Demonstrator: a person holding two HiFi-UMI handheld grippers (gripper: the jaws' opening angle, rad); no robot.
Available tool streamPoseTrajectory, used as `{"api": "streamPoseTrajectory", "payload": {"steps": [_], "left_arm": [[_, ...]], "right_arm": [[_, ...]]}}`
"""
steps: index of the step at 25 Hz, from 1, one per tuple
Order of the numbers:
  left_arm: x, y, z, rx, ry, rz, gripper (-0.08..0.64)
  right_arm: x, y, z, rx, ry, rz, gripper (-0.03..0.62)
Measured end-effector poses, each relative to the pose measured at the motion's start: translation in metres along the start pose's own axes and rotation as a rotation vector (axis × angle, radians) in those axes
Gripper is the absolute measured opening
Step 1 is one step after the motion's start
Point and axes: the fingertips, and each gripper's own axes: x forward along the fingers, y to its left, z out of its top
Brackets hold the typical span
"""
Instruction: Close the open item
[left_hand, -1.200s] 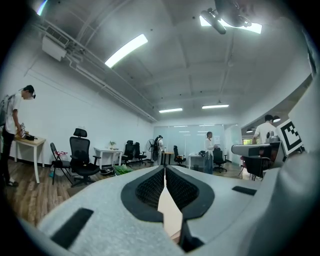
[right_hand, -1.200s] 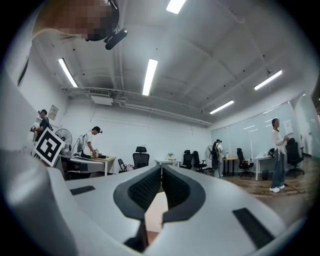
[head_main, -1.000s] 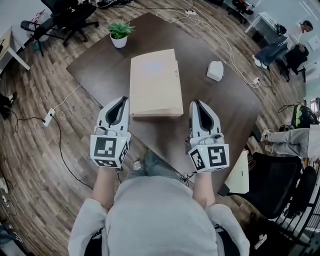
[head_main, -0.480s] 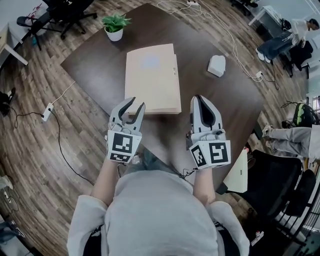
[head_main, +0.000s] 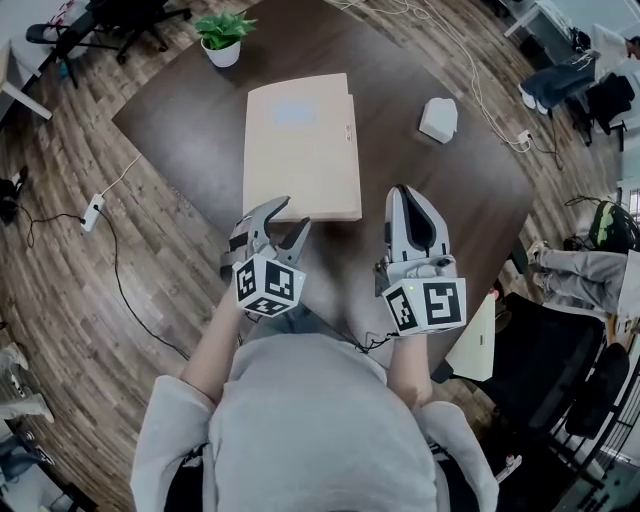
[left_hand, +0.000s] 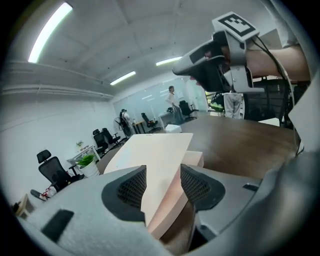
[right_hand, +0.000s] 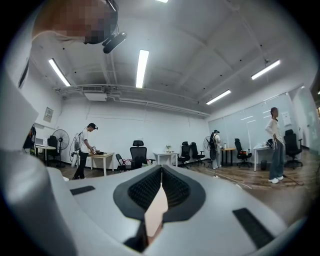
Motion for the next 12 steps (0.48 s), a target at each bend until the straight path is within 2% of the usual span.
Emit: {"api": "streamPoseTrajectory", "payload": {"steps": [7, 12], "left_arm": [[0.02, -0.006, -0.02, 0.112, 0.077, 0.058, 0.19], [0.029, 0.0, -0.019, 0.193, 0.085, 0.144, 0.19]], "right_arm": [[0.003, -0.009, -0.007, 0.01, 0.018, -0.007, 0.014], [0.003, -0.013, -0.012, 0.015, 0.026, -0.009, 0.014]]}}
